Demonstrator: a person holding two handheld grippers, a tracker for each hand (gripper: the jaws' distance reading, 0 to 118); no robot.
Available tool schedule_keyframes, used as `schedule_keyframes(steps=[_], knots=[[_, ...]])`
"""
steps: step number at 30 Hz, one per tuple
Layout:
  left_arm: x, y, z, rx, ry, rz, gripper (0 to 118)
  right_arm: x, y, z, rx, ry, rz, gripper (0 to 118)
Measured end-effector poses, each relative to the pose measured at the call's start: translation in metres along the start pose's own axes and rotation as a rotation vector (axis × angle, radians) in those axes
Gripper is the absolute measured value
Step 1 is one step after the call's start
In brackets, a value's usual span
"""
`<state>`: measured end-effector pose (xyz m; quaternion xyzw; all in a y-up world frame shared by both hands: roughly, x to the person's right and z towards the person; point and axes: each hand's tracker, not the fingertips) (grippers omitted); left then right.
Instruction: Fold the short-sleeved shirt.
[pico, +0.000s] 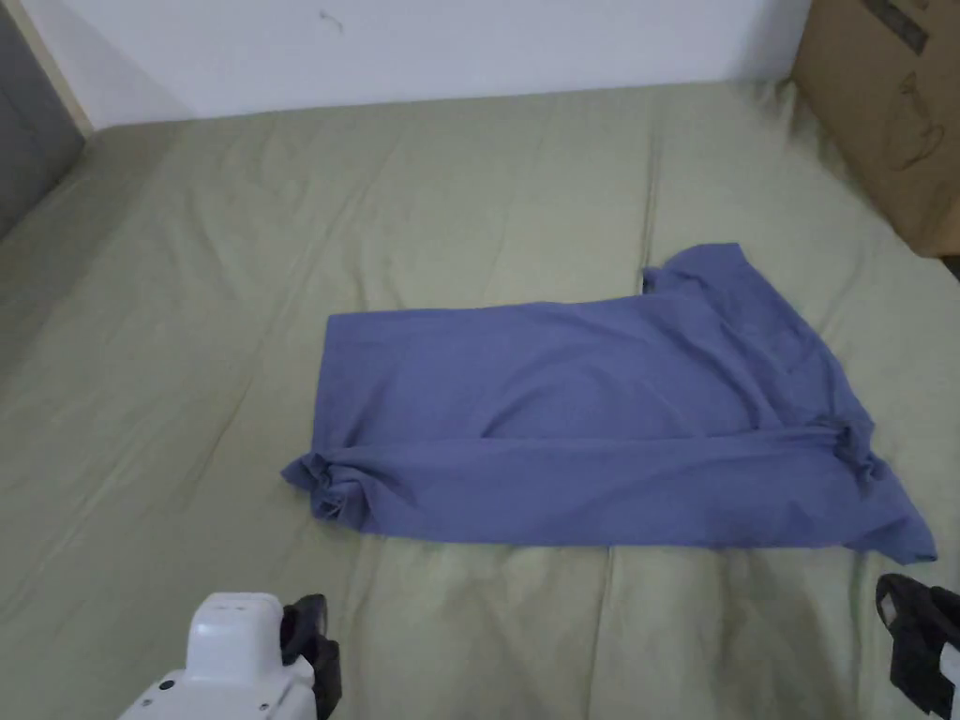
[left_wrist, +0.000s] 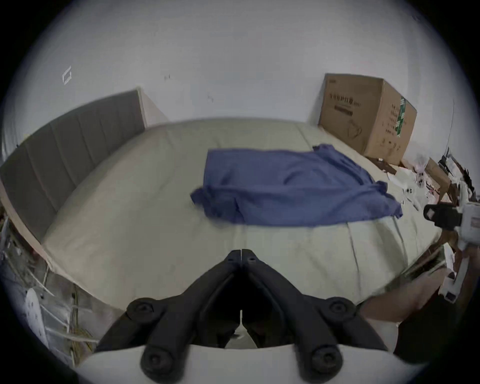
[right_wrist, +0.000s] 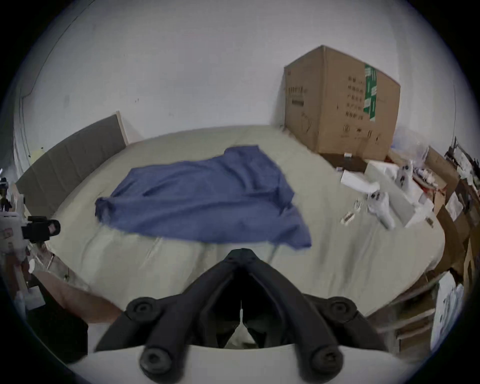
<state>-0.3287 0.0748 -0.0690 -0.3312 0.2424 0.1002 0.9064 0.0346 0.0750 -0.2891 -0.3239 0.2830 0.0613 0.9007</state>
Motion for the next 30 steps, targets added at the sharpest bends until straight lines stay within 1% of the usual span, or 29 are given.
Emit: schedule_keyframes(steps=[2, 4, 7, 8, 9, 10, 11, 12, 13, 15, 16, 17, 18, 19, 20, 21, 22, 25, 27, 29, 30], knots=[[-0.004, 0.009, -0.011, -0.021, -0.014, 0.023, 0, 0.0, -0.005, 0.0, -0.014, 0.005, -0.016, 0], [-0.009, 0.021, -0.033, -0.027, -0.015, 0.029, 0, -0.001, -0.006, 0.0, -0.022, 0.008, -0.013, 0], [-0.016, 0.05, -0.078, -0.114, -0.02, 0.015, 0, -0.001, -0.001, -0.002, -0.028, 0.003, -0.012, 0], [-0.018, 0.055, -0.093, -0.108, -0.014, -0.005, 12, 0.0, 0.001, -0.003, -0.031, 0.003, -0.019, 0], [-0.019, 0.059, -0.106, -0.077, 0.03, -0.034, 53, 0.001, 0.002, -0.004, -0.033, 0.005, -0.024, 0], [-0.018, 0.066, -0.116, -0.096, 0.04, -0.056, 81, 0.001, 0.003, -0.005, -0.034, 0.004, -0.023, 0], [-0.02, 0.071, -0.127, -0.109, 0.045, -0.051, 90, -0.002, 0.006, -0.003, -0.035, -0.004, -0.013, 0], [-0.021, 0.074, -0.136, -0.108, 0.048, -0.044, 87, -0.001, 0.007, -0.003, -0.035, -0.007, -0.002, 0], [-0.023, 0.076, -0.146, -0.121, 0.072, -0.042, 89, 0.0, 0.007, -0.003, -0.038, -0.008, 0.007, 0], [-0.025, 0.077, -0.162, -0.148, 0.074, -0.042, 88, 0.0, 0.007, -0.004, -0.048, -0.012, 0.01, 0], [-0.026, 0.075, -0.171, -0.176, 0.082, -0.039, 82, 0.002, 0.007, -0.005, -0.055, -0.012, 0.006, 0], [-0.029, 0.074, -0.178, -0.22, 0.065, -0.029, 57, 0.004, 0.006, -0.007, -0.061, -0.013, 0.001, 0], [-0.028, 0.072, -0.181, -0.217, 0.02, -0.01, 13, 0.005, 0.005, -0.009, -0.064, -0.019, -0.002, 0], [-0.024, 0.069, -0.182, -0.207, -0.001, -0.001, 9, 0.004, 0.006, -0.01, -0.069, -0.024, -0.002, 0], [-0.014, 0.067, -0.181, -0.173, 0.057, -0.071, 9, 0.005, 0.005, -0.012, -0.075, -0.025, -0.002, 0], [-0.006, 0.064, -0.181, -0.172, 0.067, -0.142, 8, 0.007, 0.005, -0.014, -0.081, -0.026, -0.003, 0], [0.001, 0.062, -0.178, -0.176, 0.036, -0.168, 7, 0.007, 0.005, -0.017, -0.084, -0.026, -0.002, 0], [-0.007, 0.063, -0.172, -0.158, 0.033, -0.152, 7, 0.015, 0.007, -0.03, -0.088, -0.026, 0.008, 0], [-0.021, 0.069, -0.163, -0.133, 0.019, -0.068, 6, 0.027, 0.016, -0.043, -0.078, -0.037, 0.002, 0], [-0.027, 0.073, -0.156, -0.125, 0.006, -0.055, 6, 0.038, 0.025, -0.056, -0.051, -0.074, 0.035, 0], [-0.029, 0.075, -0.152, -0.114, 0.004, -0.045, 6, 0.045, 0.032, -0.066, -0.066, -0.057, 0.045, 0]])
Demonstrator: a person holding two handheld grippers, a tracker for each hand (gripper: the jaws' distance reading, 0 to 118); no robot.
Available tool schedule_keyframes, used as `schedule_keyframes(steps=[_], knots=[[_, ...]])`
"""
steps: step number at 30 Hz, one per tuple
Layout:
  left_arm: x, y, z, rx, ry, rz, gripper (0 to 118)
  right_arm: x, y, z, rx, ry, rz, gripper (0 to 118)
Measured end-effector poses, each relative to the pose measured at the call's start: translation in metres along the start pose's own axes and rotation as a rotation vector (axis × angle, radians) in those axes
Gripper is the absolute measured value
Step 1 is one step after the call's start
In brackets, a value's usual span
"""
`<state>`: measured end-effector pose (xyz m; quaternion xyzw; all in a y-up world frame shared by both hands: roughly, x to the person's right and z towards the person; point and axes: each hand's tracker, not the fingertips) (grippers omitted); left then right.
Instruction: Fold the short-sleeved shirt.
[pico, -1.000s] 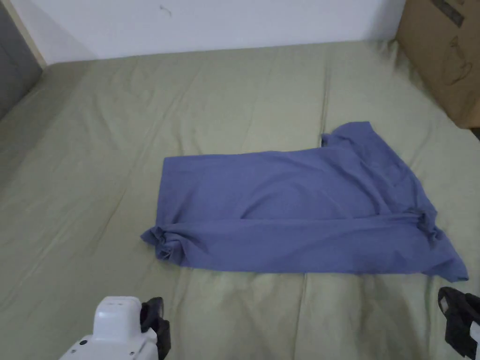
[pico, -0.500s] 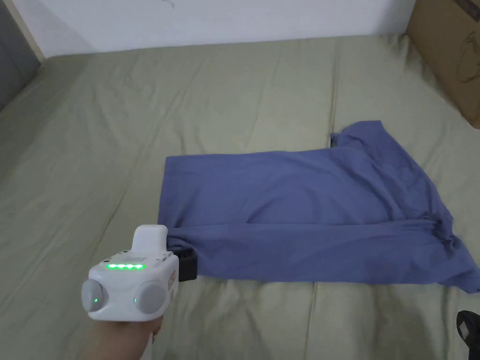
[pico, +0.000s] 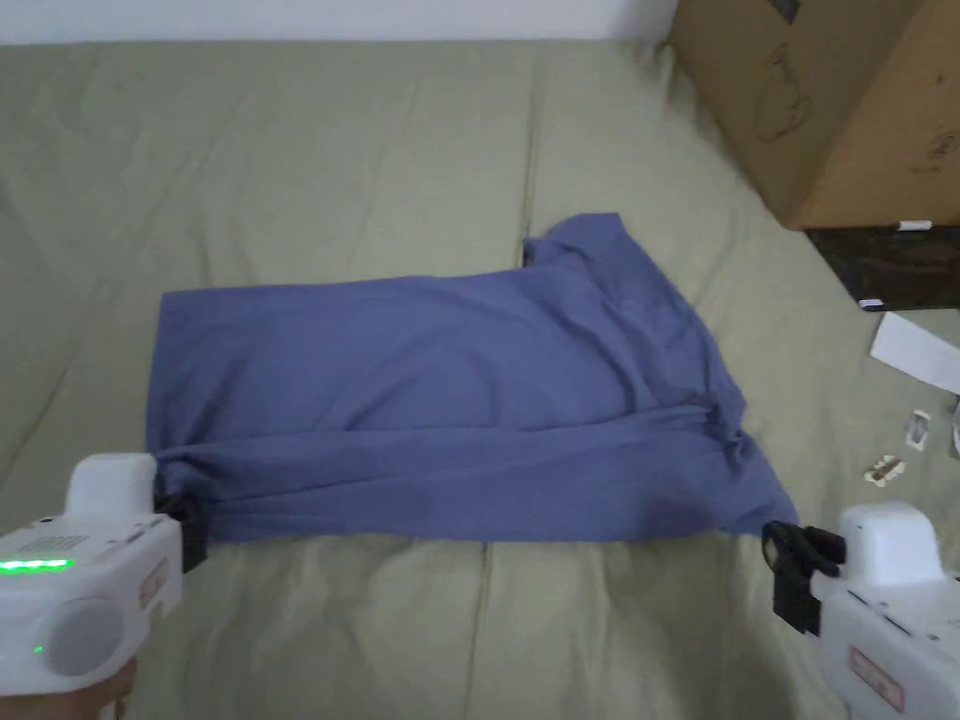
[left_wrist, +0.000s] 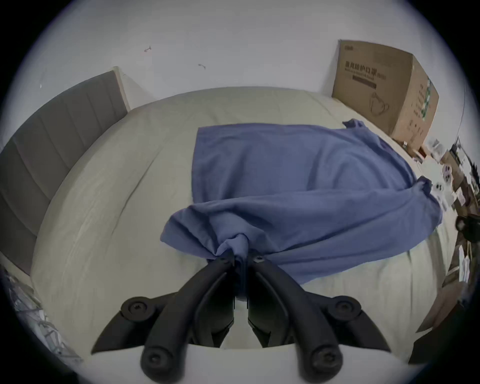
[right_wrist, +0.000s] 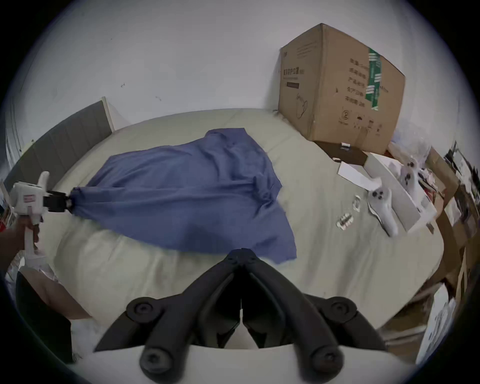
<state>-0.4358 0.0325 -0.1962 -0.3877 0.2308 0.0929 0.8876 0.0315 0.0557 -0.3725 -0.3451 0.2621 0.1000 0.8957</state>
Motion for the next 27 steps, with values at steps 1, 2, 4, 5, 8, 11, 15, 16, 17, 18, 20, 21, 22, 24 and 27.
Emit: schedule_keyframes(steps=[1, 2, 4, 5, 8, 11, 15, 16, 17, 18, 20, 21, 22, 24, 27], knots=[[-0.001, 0.001, 0.004, 0.011, -0.014, 0.012, 6, 0.006, 0.008, -0.012, -0.046, 0.027, 0.012, 0], [-0.002, 0.002, 0.007, 0.013, -0.02, 0.019, 6, 0.009, 0.015, -0.023, -0.055, -0.006, 0.014, 2], [0.004, 0.002, 0.017, 0.034, -0.021, 0.032, 6, 0.016, 0.021, -0.041, -0.04, -0.017, 0.017, 42], [0.004, 0.002, 0.017, 0.032, -0.022, 0.029, 6, 0.022, 0.024, -0.053, -0.054, -0.027, 0.009, 72], [0.007, 0.0, 0.017, 0.021, -0.021, 0.017, 6, 0.033, 0.024, -0.087, -0.173, -0.034, -0.016, 87], [0.006, -0.001, 0.016, -0.002, -0.029, 0.027, 6, 0.04, 0.016, -0.103, -0.246, 0.038, -0.065, 30], [0.008, 0.0, 0.025, -0.003, -0.033, 0.021, 6, 0.026, 0.009, -0.084, -0.151, 0.023, -0.023, 4], [0.007, 0.001, 0.027, -0.002, -0.036, 0.022, 6, 0.028, 0.009, -0.08, -0.149, 0.028, -0.028, 4], [0.004, 0.003, 0.032, 0.003, -0.044, 0.029, 6, 0.024, 0.01, -0.069, -0.132, 0.024, -0.033, 4], [0.002, 0.004, 0.038, 0.009, -0.054, 0.037, 6, 0.027, 0.013, -0.061, -0.123, 0.044, -0.051, 4], [-0.003, 0.004, 0.054, 0.033, -0.061, 0.031, 6, 0.03, 0.017, -0.039, -0.095, 0.072, -0.085, 4], [-0.006, 0.003, 0.063, 0.036, -0.069, 0.029, 6, 0.028, 0.021, -0.024, -0.092, 0.09, -0.084, 4], [-0.011, 0.002, 0.072, 0.023, -0.097, 0.034, 6, 0.028, 0.021, -0.012, -0.092, 0.094, -0.078, 4], [-0.023, -0.008, 0.087, -0.028, -0.2, 0.081, 6, 0.027, 0.016, 0.012, -0.105, 0.11, -0.05, 4], [-0.036, -0.031, 0.102, -0.09, -0.176, 0.09, 6, 0.025, -0.003, 0.036, -0.198, 0.14, -0.042, 4]])
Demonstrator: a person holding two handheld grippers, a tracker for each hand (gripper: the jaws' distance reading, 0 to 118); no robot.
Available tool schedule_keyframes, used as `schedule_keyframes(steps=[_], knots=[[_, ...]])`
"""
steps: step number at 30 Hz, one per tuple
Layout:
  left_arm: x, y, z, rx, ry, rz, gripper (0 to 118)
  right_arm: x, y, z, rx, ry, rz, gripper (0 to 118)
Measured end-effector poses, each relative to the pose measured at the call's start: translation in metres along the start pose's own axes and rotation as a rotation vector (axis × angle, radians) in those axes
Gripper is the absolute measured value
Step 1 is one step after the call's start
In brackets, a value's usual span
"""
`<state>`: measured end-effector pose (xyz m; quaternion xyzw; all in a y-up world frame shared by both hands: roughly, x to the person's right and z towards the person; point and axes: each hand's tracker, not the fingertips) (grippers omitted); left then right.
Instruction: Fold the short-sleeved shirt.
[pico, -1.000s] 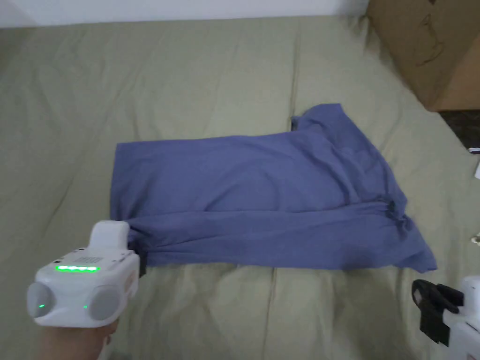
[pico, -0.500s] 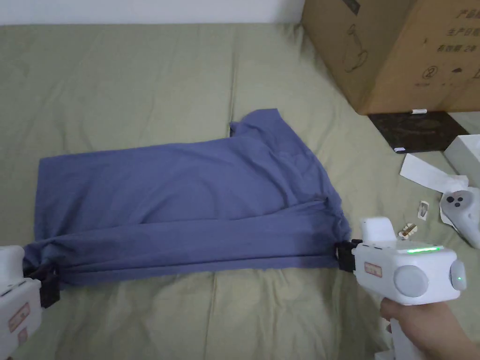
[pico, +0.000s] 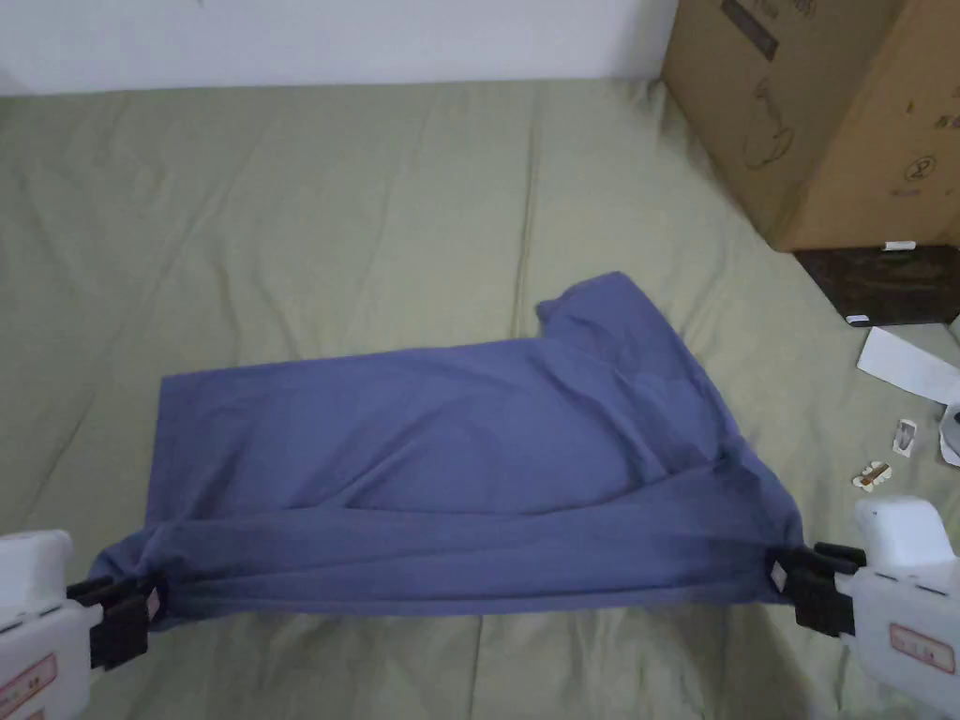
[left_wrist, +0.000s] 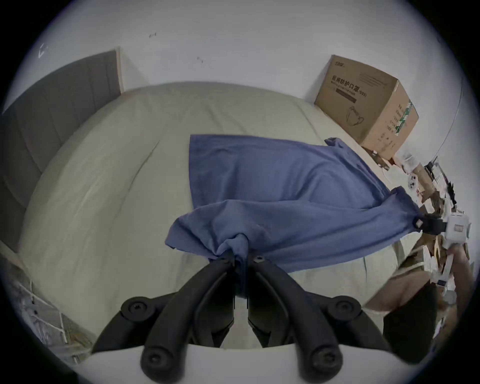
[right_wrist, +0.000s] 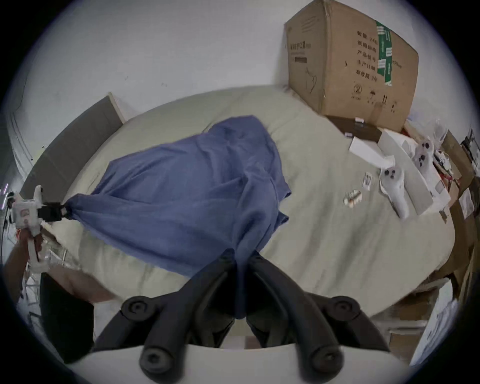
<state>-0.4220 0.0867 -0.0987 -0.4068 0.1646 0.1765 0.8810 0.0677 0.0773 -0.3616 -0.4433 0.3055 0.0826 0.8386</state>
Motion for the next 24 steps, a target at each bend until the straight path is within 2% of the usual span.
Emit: schedule_keyframes(steps=[4, 8, 11, 12, 13, 14, 15, 16, 17, 20, 21, 22, 23, 24], knots=[[-0.019, -0.032, 0.013, -0.049, -0.028, 0.069, 6, -0.012, -0.036, 0.007, -0.079, 0.002, 0.032, 4], [-0.021, -0.052, 0.006, -0.083, -0.008, 0.066, 7, -0.012, -0.058, -0.009, -0.099, -0.037, 0.009, 4], [-0.015, -0.06, -0.005, -0.098, 0.03, 0.008, 9, -0.013, -0.06, -0.017, -0.109, -0.054, -0.001, 4], [-0.012, -0.062, -0.007, -0.099, 0.068, -0.014, 21, -0.015, -0.058, -0.018, -0.113, -0.064, 0.006, 4], [-0.019, -0.066, -0.015, -0.106, 0.108, -0.018, 44, -0.016, -0.056, -0.017, -0.112, -0.078, -0.001, 5], [-0.021, -0.065, -0.015, -0.111, 0.146, -0.004, 79, -0.016, -0.052, -0.015, -0.113, -0.088, -0.006, 14], [-0.023, -0.064, -0.009, -0.084, 0.164, 0.027, 112, -0.018, -0.049, -0.012, -0.141, -0.128, -0.019, 59], [-0.026, -0.06, 0.003, -0.05, 0.131, 0.056, 118, -0.018, -0.047, -0.008, -0.195, -0.192, -0.026, 100], [-0.026, -0.054, 0.018, -0.01, 0.096, 0.074, 116, -0.017, -0.044, -0.002, -0.194, -0.196, -0.02, 116], [-0.015, -0.032, 0.055, 0.077, 0.164, -0.002, 116, -0.022, -0.015, 0.034, -0.059, -0.191, -0.034, 115], [-0.006, -0.023, 0.07, 0.122, 0.209, -0.055, 110, -0.027, -0.002, 0.044, 0.011, -0.201, -0.018, 114], [0.0, -0.014, 0.08, 0.17, 0.213, -0.099, 94, -0.031, 0.011, 0.058, 0.092, -0.206, 0.002, 112], [0.007, -0.004, 0.089, 0.223, 0.227, -0.13, 67, -0.037, 0.025, 0.068, 0.172, -0.19, 0.031, 107], [0.012, 0.006, 0.094, 0.271, 0.234, -0.146, 24, -0.044, 0.037, 0.075, 0.238, -0.189, 0.06, 91]])
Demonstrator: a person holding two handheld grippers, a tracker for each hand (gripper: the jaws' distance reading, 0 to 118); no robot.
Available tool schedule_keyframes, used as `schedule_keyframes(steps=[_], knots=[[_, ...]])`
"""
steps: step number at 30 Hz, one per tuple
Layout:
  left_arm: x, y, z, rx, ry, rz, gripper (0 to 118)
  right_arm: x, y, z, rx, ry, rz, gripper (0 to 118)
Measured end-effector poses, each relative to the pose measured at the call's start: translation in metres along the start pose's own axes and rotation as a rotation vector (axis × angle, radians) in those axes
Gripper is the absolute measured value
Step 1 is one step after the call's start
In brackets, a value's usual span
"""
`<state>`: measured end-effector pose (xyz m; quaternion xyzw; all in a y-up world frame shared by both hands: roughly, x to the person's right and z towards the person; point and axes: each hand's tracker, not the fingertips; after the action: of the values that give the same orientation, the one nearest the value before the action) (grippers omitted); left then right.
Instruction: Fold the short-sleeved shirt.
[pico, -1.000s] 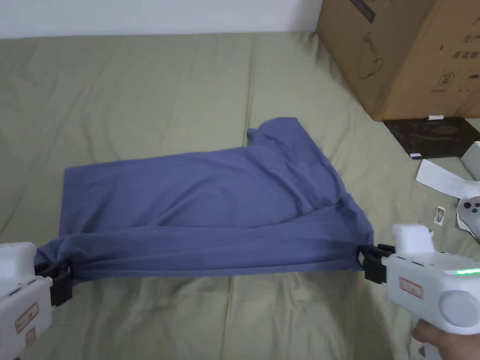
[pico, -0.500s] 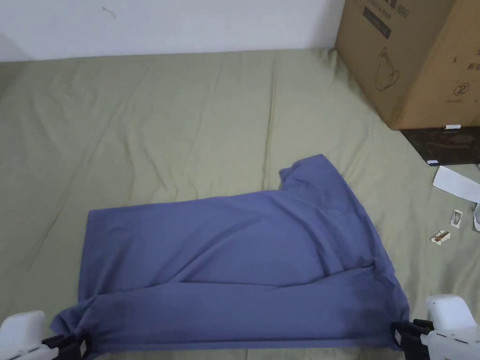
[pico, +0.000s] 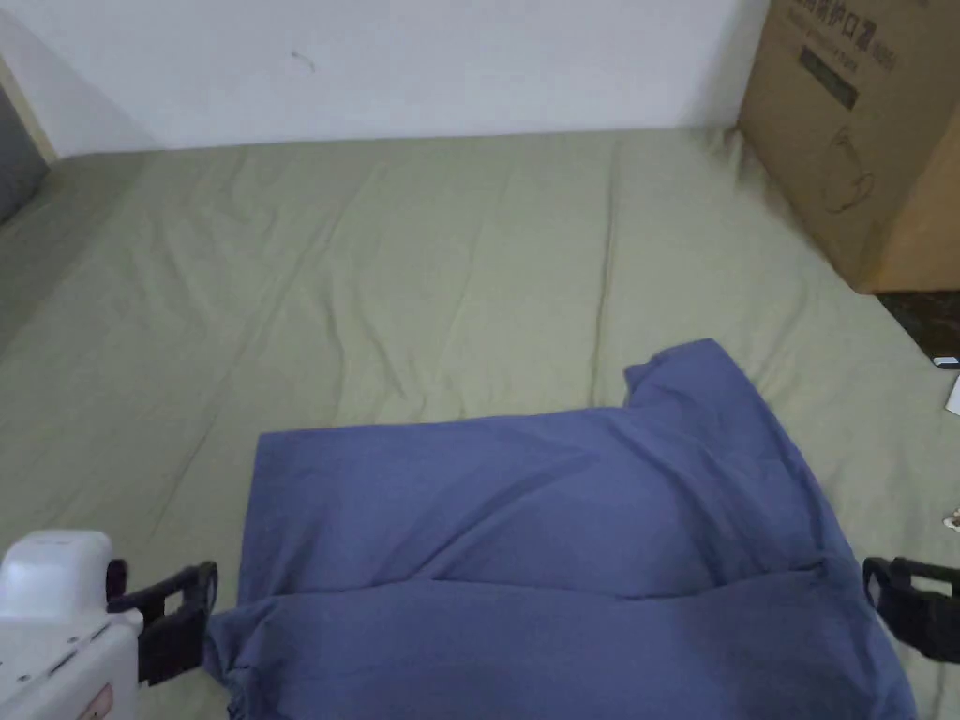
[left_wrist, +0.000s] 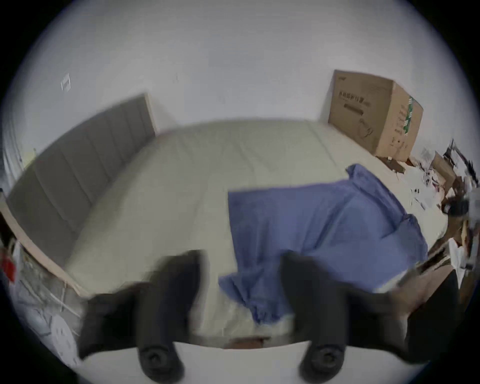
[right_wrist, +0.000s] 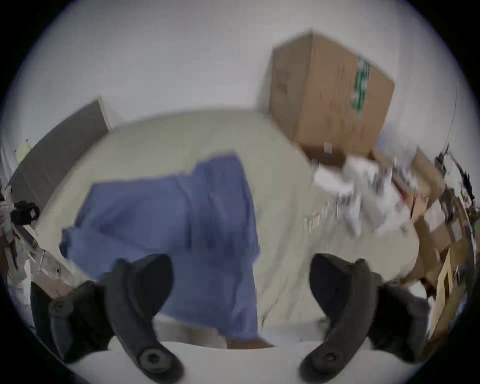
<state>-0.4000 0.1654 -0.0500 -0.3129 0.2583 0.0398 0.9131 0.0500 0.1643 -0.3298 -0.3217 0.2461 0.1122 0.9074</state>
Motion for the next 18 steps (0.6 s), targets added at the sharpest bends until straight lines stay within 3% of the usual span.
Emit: schedule_keyframes(steps=[1, 2, 3, 5, 6, 7, 10, 12, 16, 17, 18], knots=[[0.005, 0.013, 0.003, 0.042, 0.011, 0.005, 1, -0.008, 0.016, 0.003, 0.066, -0.025, 0.02, 64], [0.006, 0.024, 0.003, 0.081, 0.003, 0.047, 1, -0.022, 0.034, 0.011, 0.136, -0.018, 0.038, 24], [0.004, 0.034, 0.003, 0.122, -0.024, 0.09, 0, -0.028, 0.044, 0.009, 0.202, -0.02, 0.043, 0], [0.005, 0.055, -0.008, 0.124, -0.116, 0.124, 0, -0.036, 0.064, -0.002, 0.23, 0.021, 0.039, 0], [0.006, 0.063, -0.017, 0.115, -0.092, 0.101, 0, -0.04, 0.076, -0.011, 0.182, 0.109, 0.07, 0], [0.008, 0.071, -0.031, 0.109, -0.089, 0.06, 0, -0.045, 0.084, -0.021, 0.15, 0.137, 0.097, 0], [0.006, 0.094, -0.092, 0.058, -0.084, 0.034, 0, -0.057, 0.1, -0.051, 0.15, 0.093, 0.189, 0], [-0.001, 0.104, -0.149, -0.085, -0.118, 0.081, 0, -0.061, 0.104, -0.073, 0.125, 0.114, 0.16, 0], [-0.01, 0.1, -0.256, -0.293, -0.047, 0.135, 1, -0.065, 0.1, -0.11, 0.069, 0.132, 0.133, 0], [-0.008, 0.097, -0.277, -0.35, -0.015, 0.151, 7, -0.066, 0.097, -0.117, 0.051, 0.137, 0.13, 0], [-0.011, 0.092, -0.294, -0.385, 0.011, 0.17, 35, -0.065, 0.093, -0.123, 0.037, 0.134, 0.129, 0]])
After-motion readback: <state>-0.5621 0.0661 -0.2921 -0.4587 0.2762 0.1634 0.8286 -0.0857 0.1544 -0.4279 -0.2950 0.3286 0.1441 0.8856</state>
